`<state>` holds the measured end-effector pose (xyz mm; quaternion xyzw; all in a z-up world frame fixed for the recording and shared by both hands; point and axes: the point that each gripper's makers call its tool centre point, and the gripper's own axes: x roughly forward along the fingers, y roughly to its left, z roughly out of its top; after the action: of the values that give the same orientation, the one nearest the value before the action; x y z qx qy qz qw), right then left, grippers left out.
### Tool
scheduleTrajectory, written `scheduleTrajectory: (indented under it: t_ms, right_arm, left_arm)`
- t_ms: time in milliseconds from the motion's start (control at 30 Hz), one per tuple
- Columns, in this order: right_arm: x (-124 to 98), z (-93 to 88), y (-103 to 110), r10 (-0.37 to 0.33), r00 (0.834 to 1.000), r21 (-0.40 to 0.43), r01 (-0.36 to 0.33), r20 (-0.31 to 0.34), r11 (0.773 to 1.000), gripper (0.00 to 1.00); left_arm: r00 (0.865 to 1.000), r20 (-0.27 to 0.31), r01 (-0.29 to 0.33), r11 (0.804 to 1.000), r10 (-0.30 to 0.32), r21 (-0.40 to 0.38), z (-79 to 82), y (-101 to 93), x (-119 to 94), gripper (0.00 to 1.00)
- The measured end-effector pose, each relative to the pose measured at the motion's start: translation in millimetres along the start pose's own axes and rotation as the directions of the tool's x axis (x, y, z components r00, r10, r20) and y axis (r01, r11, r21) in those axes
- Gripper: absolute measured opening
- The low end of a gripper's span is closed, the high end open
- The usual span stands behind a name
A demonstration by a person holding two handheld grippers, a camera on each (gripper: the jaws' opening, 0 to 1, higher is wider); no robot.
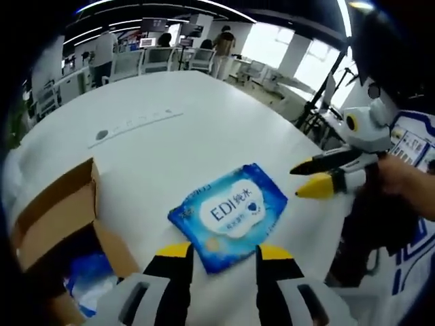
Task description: Operate the shoe box by opening the lid, removing the specified soft item, and placing it in the target area until the item is outside and the box remains undamaged.
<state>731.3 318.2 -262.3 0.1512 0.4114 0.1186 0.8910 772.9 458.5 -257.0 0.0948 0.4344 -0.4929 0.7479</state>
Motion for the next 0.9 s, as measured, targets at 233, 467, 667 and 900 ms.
scheduleTrajectory:
  t_ms: [233, 467, 667, 900]
  right_arm:
    - [-8, 2.6, 13, -0.009, 1.0, -0.017, 0.009, 0.01, 1.0, 0.51]
    - [-14, 5.4, 34, -0.004, 1.0, -0.034, 0.004, 0.023, 0.999, 0.51]
    - [-17, 9.3, 55, 0.002, 0.999, -0.048, 0.0, 0.039, 0.999, 0.5]
    - [-9, 14.3, 87, 0.015, 0.999, -0.069, -0.012, 0.046, 0.998, 0.49]
  left_arm:
    - [0.999, 0.034, -0.001, 1.0, 0.001, 0.0, 3.6, -2.4, -22, 0.39]
    - [0.998, 0.055, 0.001, 1.0, -0.001, 0.01, 2.0, -0.1, -41, 0.4]
    - [0.997, 0.073, -0.001, 1.0, 0.0, 0.011, -2.4, 12.5, -61, 0.41]
    - [0.995, 0.098, -0.01, 1.0, 0.01, -0.001, -11.6, 37.2, -89, 0.41]
